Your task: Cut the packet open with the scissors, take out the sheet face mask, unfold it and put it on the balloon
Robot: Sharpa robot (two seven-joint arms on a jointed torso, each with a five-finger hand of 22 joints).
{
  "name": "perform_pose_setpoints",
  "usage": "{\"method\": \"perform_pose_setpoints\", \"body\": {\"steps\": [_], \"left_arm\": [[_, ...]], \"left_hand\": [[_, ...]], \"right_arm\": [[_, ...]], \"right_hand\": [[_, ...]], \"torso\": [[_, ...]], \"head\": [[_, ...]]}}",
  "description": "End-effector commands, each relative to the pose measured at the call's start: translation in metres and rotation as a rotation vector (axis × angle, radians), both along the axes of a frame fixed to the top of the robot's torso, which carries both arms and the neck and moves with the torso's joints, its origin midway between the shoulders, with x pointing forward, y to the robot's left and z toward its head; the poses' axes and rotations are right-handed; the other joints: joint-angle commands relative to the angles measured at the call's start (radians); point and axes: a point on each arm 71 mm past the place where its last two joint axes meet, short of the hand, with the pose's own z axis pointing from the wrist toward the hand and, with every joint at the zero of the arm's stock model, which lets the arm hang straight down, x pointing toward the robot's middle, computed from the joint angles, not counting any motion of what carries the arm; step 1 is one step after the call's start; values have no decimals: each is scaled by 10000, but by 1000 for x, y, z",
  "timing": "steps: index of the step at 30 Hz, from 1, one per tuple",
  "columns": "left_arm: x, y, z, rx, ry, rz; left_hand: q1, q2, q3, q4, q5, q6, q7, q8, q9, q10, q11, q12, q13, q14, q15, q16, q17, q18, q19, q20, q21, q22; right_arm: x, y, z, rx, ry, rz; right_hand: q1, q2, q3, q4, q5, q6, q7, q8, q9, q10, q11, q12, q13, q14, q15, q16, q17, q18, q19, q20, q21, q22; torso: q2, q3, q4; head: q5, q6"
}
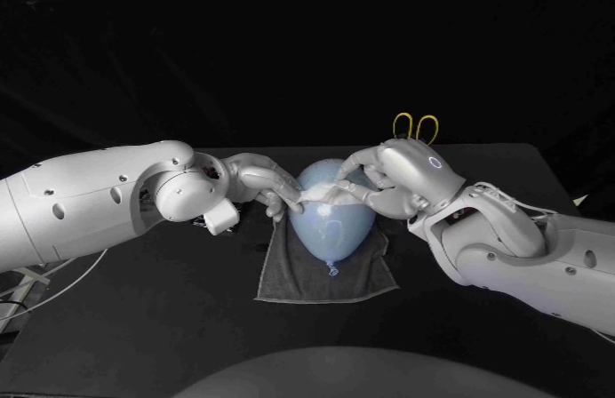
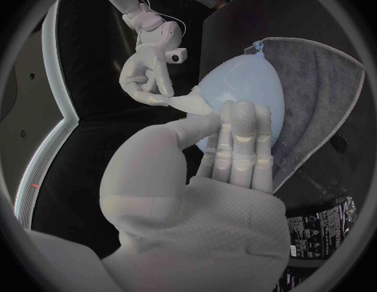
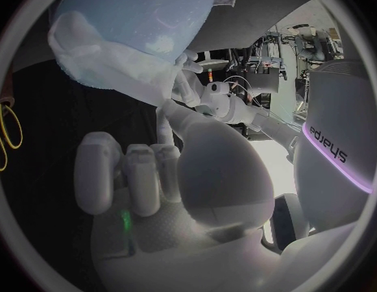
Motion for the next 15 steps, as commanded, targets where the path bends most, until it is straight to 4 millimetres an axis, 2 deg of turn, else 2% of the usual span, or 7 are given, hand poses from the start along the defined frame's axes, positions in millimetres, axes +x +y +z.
{"method": "perform_pose_setpoints", "body": {"steps": [1,11,15], "left_arm": [[-1,-3,1,-207,56,-153],[-1,-2,0,-216,106,-114],[-1,-1,0,-201,134,-105]], "left_hand": [[48,16,8,-71,24,50,-9,31,1900,27,-59,50,15,28,-121,67,12,79,63,-25,45,11],[49,15,14,-77,21,50,-10,25,1900,22,-58,51,17,23,-121,86,11,78,61,-26,52,12],[48,13,14,-77,14,51,-8,22,1900,21,-57,52,18,22,-120,96,11,77,60,-27,56,13]], "right_arm": [[-6,-2,3,309,8,416],[-20,-11,-6,-99,641,724],[-26,-12,-13,-244,905,760]], "right_hand": [[62,-76,68,27,30,-3,-113,246,880,1039,-42,56,2631,1078,-71,46,2627,-76,228,-46,62,2029],[47,-90,96,59,30,-42,-116,308,955,1039,-44,56,2631,1078,-72,46,2627,-77,229,-49,67,2030],[47,-90,96,59,30,-42,-116,308,955,1039,-44,56,2631,1078,-72,46,2627,-77,229,-49,67,2030]], "torso": [[1,2,-3],[4,0,7],[7,-1,14]], "head": [[11,-18],[55,-97],[21,-102]]}}
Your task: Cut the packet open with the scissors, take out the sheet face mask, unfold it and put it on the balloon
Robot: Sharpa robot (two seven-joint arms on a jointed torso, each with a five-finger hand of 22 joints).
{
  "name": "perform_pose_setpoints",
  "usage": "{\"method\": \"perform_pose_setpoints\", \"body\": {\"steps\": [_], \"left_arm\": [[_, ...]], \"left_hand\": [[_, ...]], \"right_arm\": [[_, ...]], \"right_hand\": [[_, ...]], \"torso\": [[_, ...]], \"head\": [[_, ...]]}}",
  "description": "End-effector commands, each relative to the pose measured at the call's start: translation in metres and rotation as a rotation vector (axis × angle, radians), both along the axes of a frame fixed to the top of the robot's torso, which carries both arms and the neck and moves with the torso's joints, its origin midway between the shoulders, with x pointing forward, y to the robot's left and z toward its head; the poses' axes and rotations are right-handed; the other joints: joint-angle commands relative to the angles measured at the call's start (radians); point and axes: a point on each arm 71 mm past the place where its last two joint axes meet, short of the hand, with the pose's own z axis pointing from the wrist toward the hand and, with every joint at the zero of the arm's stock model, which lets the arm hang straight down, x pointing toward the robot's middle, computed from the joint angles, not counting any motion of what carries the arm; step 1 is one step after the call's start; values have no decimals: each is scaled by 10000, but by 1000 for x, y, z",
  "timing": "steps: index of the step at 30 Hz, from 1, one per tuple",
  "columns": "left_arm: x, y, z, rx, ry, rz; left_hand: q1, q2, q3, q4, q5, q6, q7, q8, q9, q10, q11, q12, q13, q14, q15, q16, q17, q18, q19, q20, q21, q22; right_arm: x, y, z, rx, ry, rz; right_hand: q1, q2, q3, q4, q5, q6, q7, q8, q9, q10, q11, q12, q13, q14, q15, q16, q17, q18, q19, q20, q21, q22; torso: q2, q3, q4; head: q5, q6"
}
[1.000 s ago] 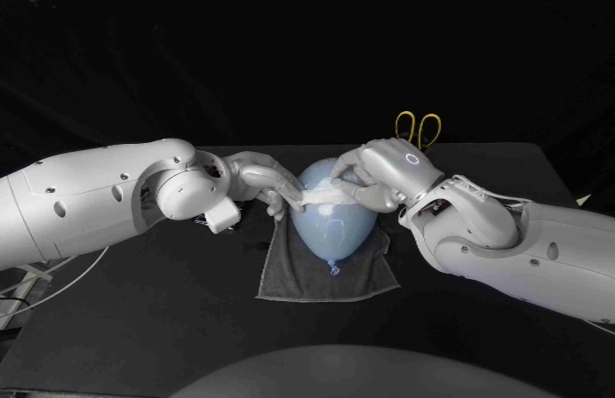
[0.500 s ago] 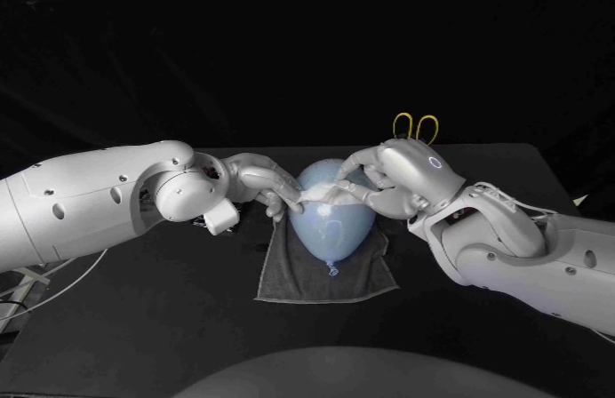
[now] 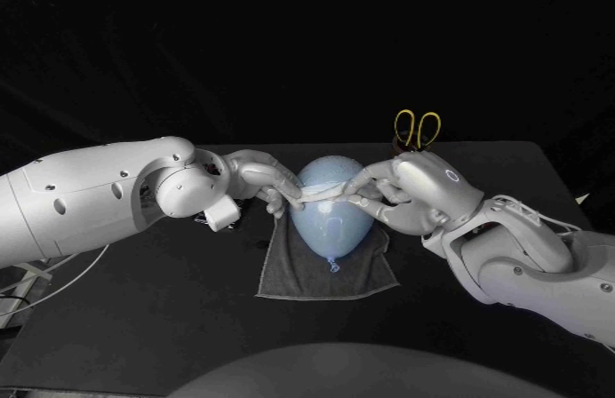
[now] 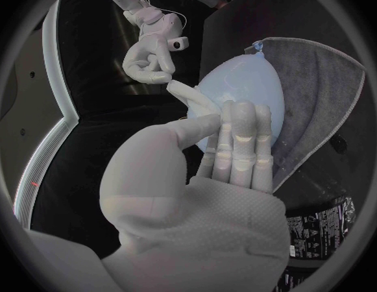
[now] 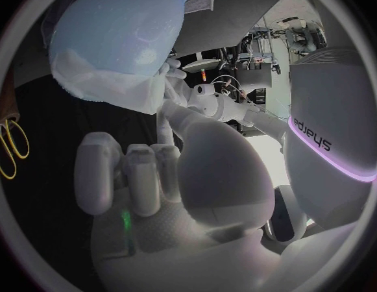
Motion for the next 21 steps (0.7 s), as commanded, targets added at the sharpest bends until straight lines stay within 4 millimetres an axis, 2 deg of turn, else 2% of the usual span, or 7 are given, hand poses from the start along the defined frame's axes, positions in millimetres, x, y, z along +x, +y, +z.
{"method": "perform_pose_setpoints", "body": {"steps": [1,12,17,19,21], "left_arm": [[-1,-2,0,-149,94,-159],[1,0,-2,-103,203,-69],[1,0,-2,-99,231,-68],[1,0,-2,-100,241,-76],[1,0,-2,-102,247,-79]], "left_hand": [[47,13,-17,-45,16,69,10,25,1898,21,-57,52,10,41,-99,57,16,84,60,-27,58,15],[33,19,-22,-25,6,73,13,20,1899,22,-54,56,13,41,-95,79,16,80,59,-24,62,14],[30,22,-23,-18,5,74,14,19,1900,22,-53,57,14,41,-94,89,16,80,59,-23,64,14],[30,22,-23,-18,5,74,14,19,1900,22,-53,57,14,41,-94,89,16,80,59,-23,64,14],[30,22,-23,-18,5,74,14,19,1900,22,-53,57,14,41,-94,89,16,80,59,-23,64,14]], "right_arm": [[-7,2,-8,-308,335,382],[-26,3,-29,-459,1116,565],[-29,0,-36,-123,1290,398],[-28,-4,-35,362,1222,185],[-27,-7,-34,768,1119,19]], "right_hand": [[48,-89,39,1,23,11,-63,303,954,1040,-45,34,2629,1042,-36,35,2630,-76,231,-49,27,2024],[48,-115,58,13,24,-14,-70,350,1010,1040,-50,34,2629,1042,-38,35,2630,-79,235,-51,39,2027],[31,-115,74,45,23,-38,-69,382,1051,1040,-52,34,2629,1042,-41,35,2630,-66,211,-53,-27,2009],[27,-82,161,130,22,-177,-49,397,1118,992,-41,-42,2571,1042,-37,35,2630,-48,175,-53,-121,1984],[97,-228,221,123,22,-714,77,172,1104,918,49,-163,2480,1042,15,35,2630,-26,127,-32,-252,1948]], "torso": [[10,-2,11],[0,-4,3],[7,0,1],[13,-2,13],[16,2,18]], "head": [[-43,-12],[-101,-30],[-145,27],[-177,61],[-177,84]]}}
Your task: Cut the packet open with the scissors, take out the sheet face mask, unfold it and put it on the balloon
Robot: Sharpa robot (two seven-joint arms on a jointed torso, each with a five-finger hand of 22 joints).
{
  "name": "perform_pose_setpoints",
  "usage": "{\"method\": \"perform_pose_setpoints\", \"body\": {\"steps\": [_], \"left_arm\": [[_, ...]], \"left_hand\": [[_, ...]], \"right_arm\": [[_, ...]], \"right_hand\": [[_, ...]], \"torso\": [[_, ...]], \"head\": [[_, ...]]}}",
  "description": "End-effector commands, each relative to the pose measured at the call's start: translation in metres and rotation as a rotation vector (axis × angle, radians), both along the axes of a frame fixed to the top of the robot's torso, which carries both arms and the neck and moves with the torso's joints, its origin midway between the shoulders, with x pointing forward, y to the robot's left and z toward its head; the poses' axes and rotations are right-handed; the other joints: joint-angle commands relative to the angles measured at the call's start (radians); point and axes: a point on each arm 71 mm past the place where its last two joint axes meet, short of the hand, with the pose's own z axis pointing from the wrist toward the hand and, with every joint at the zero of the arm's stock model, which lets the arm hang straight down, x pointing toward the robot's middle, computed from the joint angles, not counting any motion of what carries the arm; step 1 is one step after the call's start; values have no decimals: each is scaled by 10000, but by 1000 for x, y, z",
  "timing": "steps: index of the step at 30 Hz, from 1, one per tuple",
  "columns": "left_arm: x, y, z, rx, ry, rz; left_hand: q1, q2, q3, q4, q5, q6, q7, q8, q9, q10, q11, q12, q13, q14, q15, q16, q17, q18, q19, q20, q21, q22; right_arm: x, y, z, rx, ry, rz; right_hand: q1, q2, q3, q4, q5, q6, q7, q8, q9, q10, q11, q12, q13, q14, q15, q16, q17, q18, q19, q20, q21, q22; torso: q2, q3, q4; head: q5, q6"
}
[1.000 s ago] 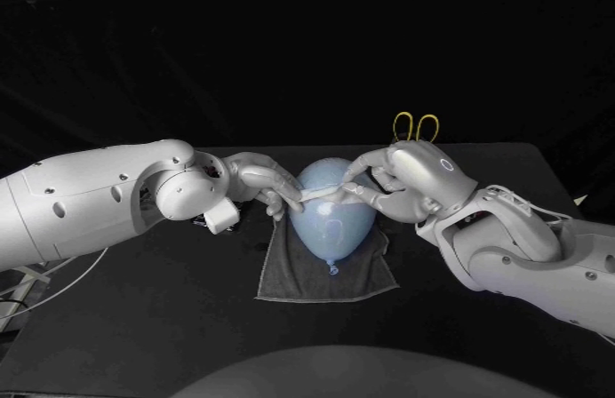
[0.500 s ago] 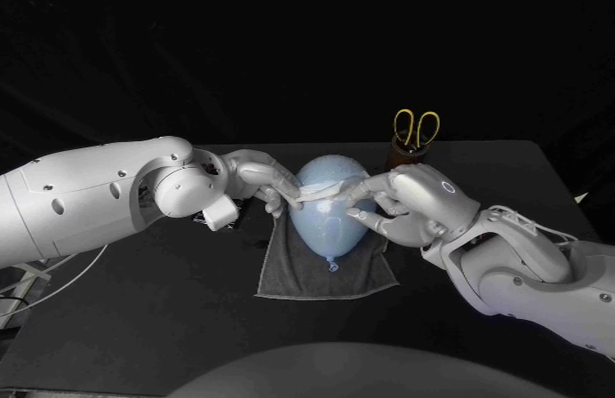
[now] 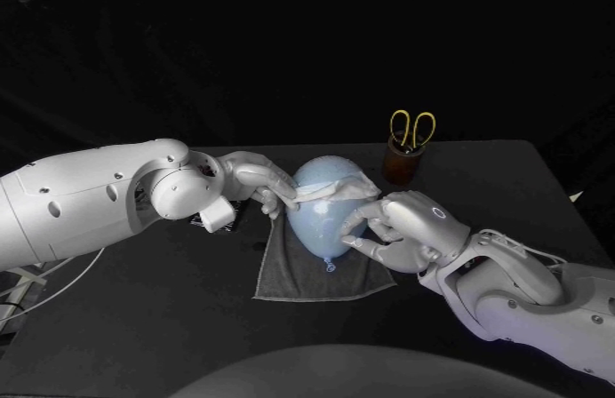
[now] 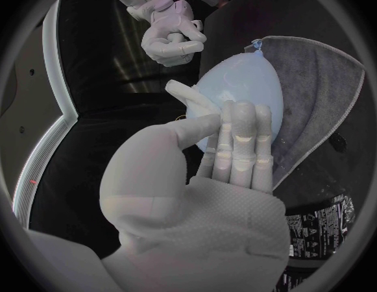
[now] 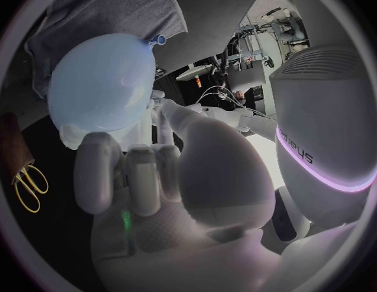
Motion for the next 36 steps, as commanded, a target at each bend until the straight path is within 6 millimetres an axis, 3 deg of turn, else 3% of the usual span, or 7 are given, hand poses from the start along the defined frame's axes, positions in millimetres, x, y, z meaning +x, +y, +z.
{"method": "perform_pose_setpoints", "body": {"steps": [1,4,9,24,29,36], "left_arm": [[-1,-3,-1,-95,136,-168],[-1,-3,-1,-114,153,-162],[-2,-3,-1,-143,181,-156],[-2,-5,-1,-212,240,-199],[-2,-6,-1,-225,248,-228],[-2,-6,-1,-232,253,-249]], "left_hand": [[27,27,-24,-12,13,69,8,56,1757,20,-53,58,18,40,-96,56,10,147,59,-22,70,16],[27,28,-24,-11,13,69,8,56,1757,20,-53,58,18,40,-96,57,10,147,59,-22,71,16],[26,28,-24,-10,13,69,9,54,1757,17,-52,57,18,41,-96,64,10,148,59,-22,71,16],[17,28,-25,-1,6,56,13,39,1754,-9,-47,48,17,48,-92,103,13,148,59,-21,76,14],[17,28,-25,0,6,53,13,35,1754,-14,-46,47,17,49,-92,111,14,148,58,-21,77,13],[18,28,-25,-1,5,51,13,31,1753,-19,-46,46,18,50,-92,122,14,149,58,-21,78,13]], "right_arm": [[2,-6,5,1149,-332,-409],[4,-10,7,1725,-439,-790],[10,-14,8,2251,-425,-1287],[38,-5,21,2038,-581,-1135],[43,2,20,1663,-588,-877],[49,11,15,812,-414,-555]], "right_hand": [[55,-159,37,-25,43,-471,169,-169,876,907,88,-92,2469,1044,40,58,2629,-23,125,-20,-105,1950],[-160,-397,-171,128,44,-723,364,-403,806,856,258,-173,2410,1044,180,58,2629,-20,102,64,-175,1931],[-256,-566,-327,240,51,-801,462,-587,741,826,355,-219,2378,1044,278,58,2629,-9,82,149,-241,1913],[603,-421,209,-344,75,-957,793,-1310,524,640,641,-469,2208,1044,530,58,2629,90,-110,414,-714,1793],[646,-529,393,-564,73,-1090,933,-1626,375,528,765,-607,2110,1044,639,58,2629,122,-196,510,-888,1750],[555,-809,493,-798,60,-1345,1073,-2087,125,431,899,-711,2031,1044,766,58,2629,154,-280,631,-1050,1709]], "torso": [[15,5,15],[20,13,15],[21,10,9],[24,-5,11],[27,3,30],[16,0,10]], "head": [[-16,52],[-10,74],[-13,94],[-40,148],[-30,135],[-10,98]]}}
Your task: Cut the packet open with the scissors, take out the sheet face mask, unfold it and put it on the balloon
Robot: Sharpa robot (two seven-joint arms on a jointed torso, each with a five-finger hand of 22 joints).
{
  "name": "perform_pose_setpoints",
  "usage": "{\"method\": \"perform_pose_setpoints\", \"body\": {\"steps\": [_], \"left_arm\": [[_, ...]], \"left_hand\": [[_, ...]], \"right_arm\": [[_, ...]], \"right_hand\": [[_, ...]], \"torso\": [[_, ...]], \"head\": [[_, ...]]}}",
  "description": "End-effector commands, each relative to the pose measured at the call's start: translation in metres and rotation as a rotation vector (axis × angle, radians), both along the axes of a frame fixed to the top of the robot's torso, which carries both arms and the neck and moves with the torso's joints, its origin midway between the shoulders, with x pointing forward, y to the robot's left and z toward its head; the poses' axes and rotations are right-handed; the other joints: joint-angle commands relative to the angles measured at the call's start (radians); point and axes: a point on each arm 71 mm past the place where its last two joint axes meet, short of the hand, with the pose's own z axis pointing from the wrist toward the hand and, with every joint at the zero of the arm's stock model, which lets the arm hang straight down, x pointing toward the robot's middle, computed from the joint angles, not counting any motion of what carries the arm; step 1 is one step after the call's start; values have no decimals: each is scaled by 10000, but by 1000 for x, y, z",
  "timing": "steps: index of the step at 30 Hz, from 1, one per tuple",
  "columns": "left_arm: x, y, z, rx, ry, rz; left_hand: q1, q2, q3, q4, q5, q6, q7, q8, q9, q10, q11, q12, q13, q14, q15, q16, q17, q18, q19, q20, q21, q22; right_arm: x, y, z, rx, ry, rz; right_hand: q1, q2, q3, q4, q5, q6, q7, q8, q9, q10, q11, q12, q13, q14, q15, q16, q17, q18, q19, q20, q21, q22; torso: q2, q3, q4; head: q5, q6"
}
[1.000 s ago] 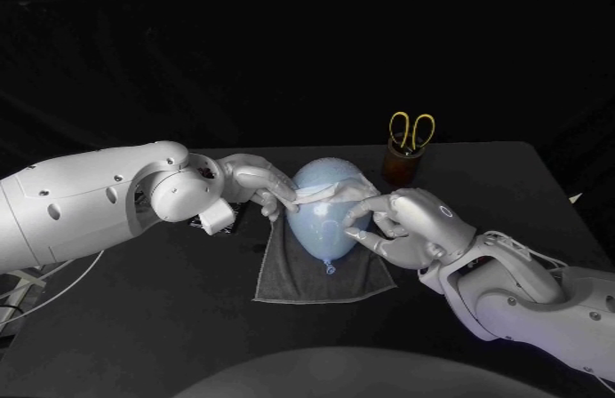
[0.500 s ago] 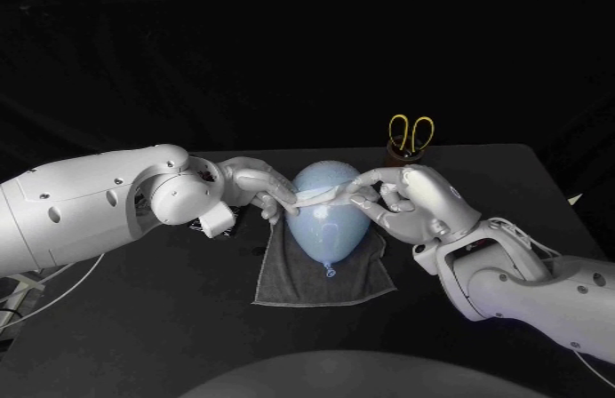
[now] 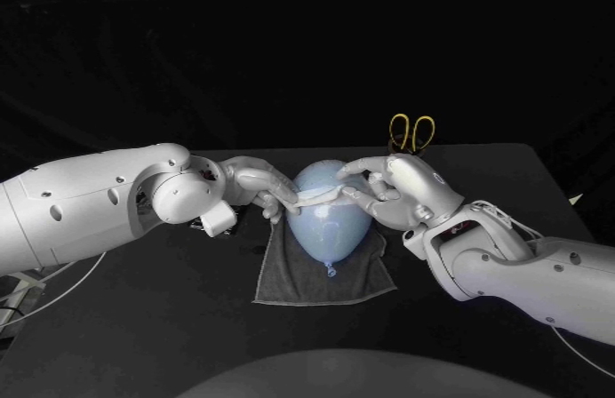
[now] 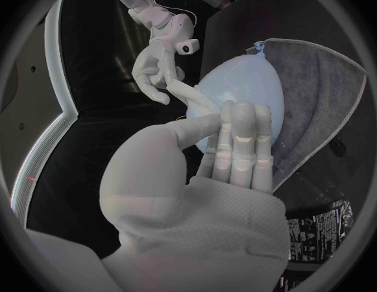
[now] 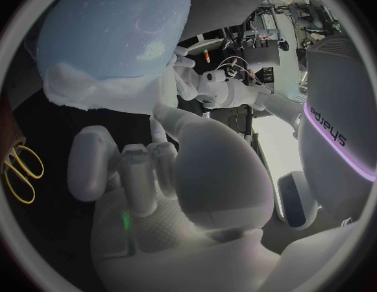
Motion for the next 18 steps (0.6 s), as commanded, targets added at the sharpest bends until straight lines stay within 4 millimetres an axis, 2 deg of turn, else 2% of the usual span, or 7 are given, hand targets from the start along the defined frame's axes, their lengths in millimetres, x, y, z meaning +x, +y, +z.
{"method": "perform_pose_setpoints", "body": {"steps": [1,3,9,12,15,17,18], "left_arm": [[-2,-3,0,-109,99,-202],[-2,-3,0,-108,100,-202],[-1,-3,0,-105,102,-201],[-1,-3,0,-105,103,-204],[-1,-3,0,-103,104,-202],[-1,-3,0,-102,104,-200],[-1,-3,0,-102,104,-198]], "left_hand": [[32,42,-24,-2,7,36,-2,3,1752,-19,-46,46,12,30,-110,45,9,105,58,-21,40,7],[32,42,-24,-2,7,36,-2,3,1752,-19,-46,46,12,30,-110,45,9,105,58,-21,40,7],[32,42,-24,-2,7,36,-2,3,1752,-19,-46,46,12,30,-110,45,9,105,58,-21,40,7],[32,42,-24,-2,7,36,-2,3,1752,-19,-46,46,12,30,-110,45,9,105,58,-21,40,7],[32,42,-24,-2,7,36,-2,3,1752,-19,-46,46,12,30,-110,45,9,105,58,-21,40,7],[32,42,-24,-2,7,36,-2,3,1752,-19,-46,46,12,30,-110,45,9,105,58,-21,40,7],[32,42,-24,-2,7,36,-2,3,1752,-19,-46,46,12,30,-110,45,9,105,58,-21,40,7]], "right_arm": [[1,6,-5,-971,274,435],[2,7,-7,-1176,376,485],[2,9,-8,-1416,483,590],[1,9,-7,-1322,420,611],[1,9,-5,-1120,338,606],[0,8,-4,-922,230,599],[0,8,-3,-800,149,601]], "right_hand": [[-8,-154,21,-113,33,-106,36,-160,-86,422,76,-36,2025,1055,65,35,2633,159,-13,92,-66,1707],[-51,-221,9,-144,29,-160,39,-249,-132,408,81,-50,2014,1055,72,35,2633,167,-29,106,-95,1699],[-117,-278,-23,-160,27,-88,40,-274,-153,418,85,-31,2024,1055,77,35,2633,165,-26,118,-76,1704],[-170,-223,-17,-172,28,228,-2,-206,-145,471,54,40,2069,1055,60,35,2633,147,21,122,47,1736],[-256,-29,-5,-123,28,757,-131,-5,-87,574,-43,172,2159,1055,-10,35,2633,114,110,88,252,1790],[-355,203,-15,-14,24,1134,-281,184,-17,639,-164,252,2215,1055,-101,35,2633,94,169,29,383,1823],[-404,381,-34,63,20,1378,-412,346,57,670,-268,289,2241,1055,-178,35,2633,81,201,-26,455,1841]], "torso": [[-5,0,-6],[-7,2,-10],[-15,3,-19],[-14,5,-12],[-15,6,-9],[-13,6,-12],[-13,6,-12]], "head": [[12,-23],[13,-24],[-1,-42],[-7,-48],[-10,-52],[-12,-56],[-12,-56]]}}
